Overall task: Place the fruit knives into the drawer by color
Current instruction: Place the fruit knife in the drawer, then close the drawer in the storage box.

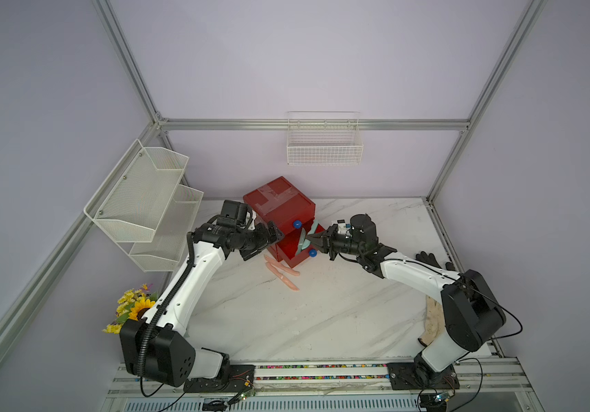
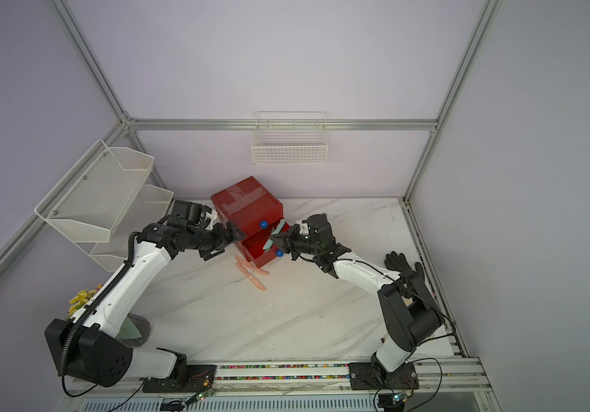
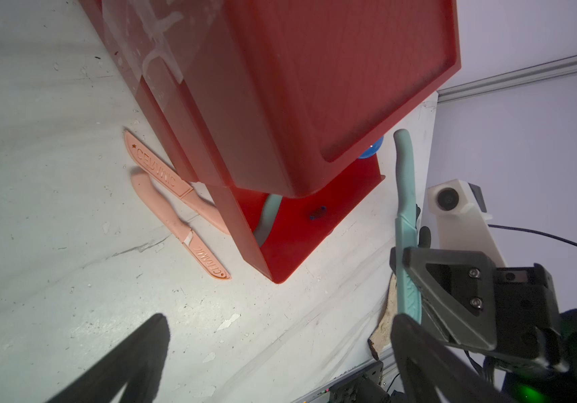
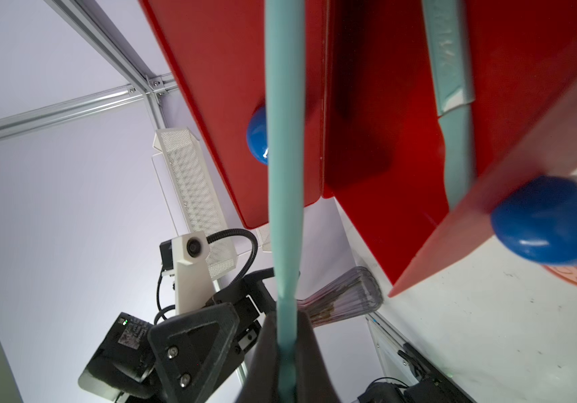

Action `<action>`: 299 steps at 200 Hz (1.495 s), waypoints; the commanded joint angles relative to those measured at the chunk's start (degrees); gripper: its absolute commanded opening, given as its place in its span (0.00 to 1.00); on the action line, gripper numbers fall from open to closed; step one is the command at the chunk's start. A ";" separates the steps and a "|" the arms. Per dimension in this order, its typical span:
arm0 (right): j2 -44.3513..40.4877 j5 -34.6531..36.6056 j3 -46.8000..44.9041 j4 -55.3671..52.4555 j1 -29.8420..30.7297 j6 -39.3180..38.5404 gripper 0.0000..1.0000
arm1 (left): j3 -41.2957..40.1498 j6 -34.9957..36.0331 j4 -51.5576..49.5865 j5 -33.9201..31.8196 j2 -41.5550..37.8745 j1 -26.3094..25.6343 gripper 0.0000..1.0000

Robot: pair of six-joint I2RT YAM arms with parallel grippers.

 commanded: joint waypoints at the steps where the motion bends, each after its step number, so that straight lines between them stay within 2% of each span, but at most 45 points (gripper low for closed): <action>1: 2.83 0.22 1.37 7.98 -0.07 6.40 0.00 | 0.45 -0.45 1.62 -0.89 -1.72 -0.04 1.00; 42: 4.47 1.91 0.74 8.88 -0.24 8.20 0.03 | 1.65 -0.86 1.18 -0.63 -2.25 -0.02 1.00; 54: 4.66 1.98 0.14 9.34 -0.33 8.25 0.07 | 2.55 -0.85 0.88 -0.56 -2.11 -0.06 1.00; 64: 4.99 1.83 -0.16 10.11 -0.44 8.31 0.14 | 3.45 -0.85 0.68 -0.36 -1.95 0.02 1.00; 94: 5.37 2.19 0.07 12.51 -0.51 8.74 0.48 | 6.17 -0.94 -0.14 0.23 -1.07 -0.06 1.00; 102: 5.11 2.33 0.05 12.65 -0.51 8.83 0.52 | 6.89 -1.03 -0.27 0.35 -0.80 -0.07 1.00; 141: 3.08 2.34 0.42 13.82 -0.68 7.49 0.58 | 12.09 -1.33 -0.45 1.36 0.79 -0.03 1.00; 159: 0.52 1.46 0.02 12.41 -1.01 5.54 0.58 | 16.22 -0.88 -0.85 1.55 4.99 -0.02 1.00; 212: -11.13 1.76 -3.77 -5.45 -2.75 -10.30 0.57 | 28.65 -1.12 -1.08 3.23 16.07 -0.32 0.97; 230: -14.60 3.72 -6.09 -11.60 -3.31 -14.08 0.51 | 31.56 -1.02 0.11 4.90 19.92 -0.31 0.85; 240: -16.18 4.88 -7.64 -14.20 -3.77 -15.89 0.41 | 33.02 -1.18 0.48 5.83 21.97 -0.32 0.73; 251: -17.57 5.81 -10.06 -15.62 -4.59 -16.78 0.27 | 34.61 -1.11 0.69 6.80 24.22 -0.33 0.54; 262: -18.34 6.11 -12.72 -15.43 -5.62 -16.66 0.09 | 35.68 -0.96 0.71 7.65 26.26 -0.32 0.28; 270: -18.47 6.19 -14.10 -15.10 -6.34 -16.83 0.01 | 36.20 -0.85 0.67 8.01 27.53 -0.31 0.14; 274: -18.35 6.14 -14.43 -15.01 -6.58 -16.98 0.00 | 36.41 -0.94 0.70 8.31 28.17 -0.32 0.08; 282: -17.67 6.13 -14.91 -14.80 -7.23 -17.41 0.00 | 36.69 -1.05 0.61 8.79 29.30 -0.24 0.00; 299: -14.75 5.45 -14.19 -14.06 -8.14 -18.72 0.00 | 36.20 -1.02 0.69 8.91 30.85 -0.23 0.00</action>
